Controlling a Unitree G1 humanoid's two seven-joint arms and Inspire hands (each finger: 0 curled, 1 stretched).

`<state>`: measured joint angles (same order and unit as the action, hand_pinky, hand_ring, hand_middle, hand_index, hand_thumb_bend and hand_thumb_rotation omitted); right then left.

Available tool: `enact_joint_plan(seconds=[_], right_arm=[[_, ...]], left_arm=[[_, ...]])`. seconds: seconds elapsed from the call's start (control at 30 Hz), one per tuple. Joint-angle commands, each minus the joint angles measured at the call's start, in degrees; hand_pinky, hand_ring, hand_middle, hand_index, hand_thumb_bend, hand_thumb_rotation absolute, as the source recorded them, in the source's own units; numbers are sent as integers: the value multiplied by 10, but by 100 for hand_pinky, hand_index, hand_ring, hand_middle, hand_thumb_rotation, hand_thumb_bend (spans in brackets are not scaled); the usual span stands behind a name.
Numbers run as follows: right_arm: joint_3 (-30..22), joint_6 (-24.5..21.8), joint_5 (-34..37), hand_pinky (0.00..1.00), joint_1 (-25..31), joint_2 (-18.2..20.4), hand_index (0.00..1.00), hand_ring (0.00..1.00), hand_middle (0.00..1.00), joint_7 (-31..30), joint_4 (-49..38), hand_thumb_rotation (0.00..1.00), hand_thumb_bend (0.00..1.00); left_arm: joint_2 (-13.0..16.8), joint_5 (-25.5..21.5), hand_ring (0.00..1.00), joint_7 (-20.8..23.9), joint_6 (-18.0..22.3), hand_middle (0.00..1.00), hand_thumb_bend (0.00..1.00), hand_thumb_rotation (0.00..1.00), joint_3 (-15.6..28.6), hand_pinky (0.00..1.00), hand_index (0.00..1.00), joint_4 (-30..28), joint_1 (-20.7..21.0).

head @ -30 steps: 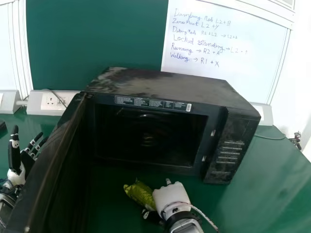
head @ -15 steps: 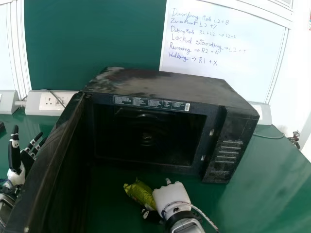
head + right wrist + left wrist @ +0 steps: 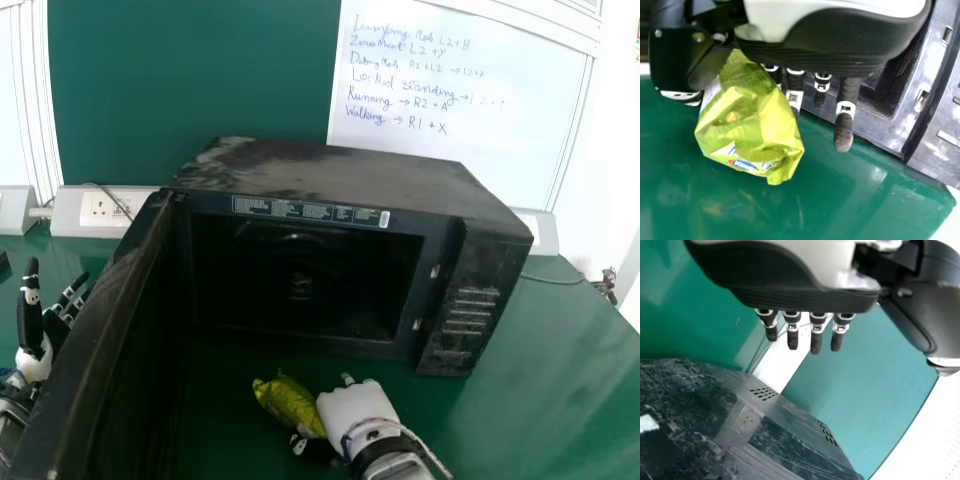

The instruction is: Put biscuit inside oven

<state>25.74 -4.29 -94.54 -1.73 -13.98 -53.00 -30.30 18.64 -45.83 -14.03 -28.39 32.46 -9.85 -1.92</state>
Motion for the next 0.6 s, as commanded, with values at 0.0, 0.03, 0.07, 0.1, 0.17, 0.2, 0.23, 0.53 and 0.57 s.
enact_joint_plan(seconds=[0.0, 0.03, 0.07, 0.1, 0.17, 0.2, 0.23, 0.53, 0.57], right_arm=[[-16, 1, 9, 17, -20, 3, 49, 20, 47, -13, -13, 0, 53], [-20, 1, 10, 18, -26, 5, 49, 20, 47, -18, -14, 0, 53], [-22, 1, 11, 18, -29, 6, 49, 21, 47, -22, -15, 0, 53], [-27, -1, 16, 18, -33, 9, 49, 21, 47, -22, -15, 0, 53], [-34, -4, 20, 19, -43, 13, 49, 22, 47, -24, -13, 0, 53], [-36, -4, 20, 19, -48, 15, 49, 22, 47, -25, -11, 0, 53], [-38, -4, 20, 18, -52, 16, 49, 22, 47, -24, -9, 0, 53], [-49, -19, 13, 19, -83, 36, 49, 22, 47, -22, 6, 0, 53], [-51, -22, 13, 20, -88, 38, 49, 22, 47, -22, 8, 0, 53]], left_arm=[[2, 2, 72, -6, 4, 75, 72, 0, -2, 66, 74, 4, 0], [3, 3, 72, -7, 5, 75, 72, 0, -2, 67, 73, 5, 0], [3, 4, 72, -7, 5, 75, 72, 0, -2, 67, 73, 5, 0], [3, 4, 72, -6, 5, 75, 72, 0, -2, 67, 73, 6, 0], [3, 4, 72, -5, 4, 75, 72, 0, -1, 66, 74, 6, 0], [2, 4, 72, -5, 3, 75, 72, 0, -1, 66, 74, 6, 1], [2, 5, 72, -4, 4, 75, 73, 0, -2, 66, 74, 6, 1], [0, 3, 72, -2, 2, 75, 73, 0, -2, 67, 73, 8, 4], [-1, 2, 72, -1, 1, 75, 74, 0, -2, 67, 73, 8, 4]])
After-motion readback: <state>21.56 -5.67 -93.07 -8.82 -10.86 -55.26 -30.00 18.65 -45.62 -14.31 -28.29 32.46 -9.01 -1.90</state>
